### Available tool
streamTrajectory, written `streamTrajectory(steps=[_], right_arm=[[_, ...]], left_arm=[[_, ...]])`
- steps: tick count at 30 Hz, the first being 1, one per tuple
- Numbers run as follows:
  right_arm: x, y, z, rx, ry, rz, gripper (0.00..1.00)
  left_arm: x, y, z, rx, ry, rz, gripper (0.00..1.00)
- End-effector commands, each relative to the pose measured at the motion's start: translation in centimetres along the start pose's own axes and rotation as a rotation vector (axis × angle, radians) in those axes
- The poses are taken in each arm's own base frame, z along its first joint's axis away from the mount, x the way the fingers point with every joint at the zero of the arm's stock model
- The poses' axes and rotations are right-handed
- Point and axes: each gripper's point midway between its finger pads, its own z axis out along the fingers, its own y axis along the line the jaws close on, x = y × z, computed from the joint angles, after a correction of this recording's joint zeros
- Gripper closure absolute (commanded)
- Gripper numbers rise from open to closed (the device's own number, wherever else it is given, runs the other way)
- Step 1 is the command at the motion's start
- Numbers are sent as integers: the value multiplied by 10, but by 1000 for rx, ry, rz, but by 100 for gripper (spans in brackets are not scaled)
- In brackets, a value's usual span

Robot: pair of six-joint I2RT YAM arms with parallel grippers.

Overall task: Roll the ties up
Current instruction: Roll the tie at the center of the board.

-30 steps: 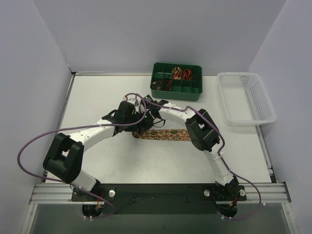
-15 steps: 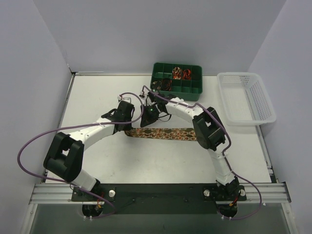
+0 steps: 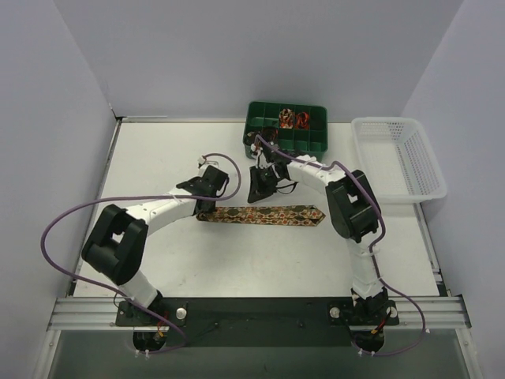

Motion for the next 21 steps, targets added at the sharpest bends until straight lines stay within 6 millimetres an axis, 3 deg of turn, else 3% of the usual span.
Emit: streamTrajectory(steps=[1,8,10,21], right_arm=[[-13,10,-35,0,-62,-15,98],[-14,8,-37,-4,-65,-5,98],[-13,8,-36,-6,-60,-3,98],[-4,-1,-27,9,-34,11,98]], left_arm=[[-6,-12,-3,-27,-15,65,100],[-6,-37,-7,5,-28,116,100],[-3,-42,-6,5,-16,145,95],[-12,-60,-21,-69,-45,206,46]])
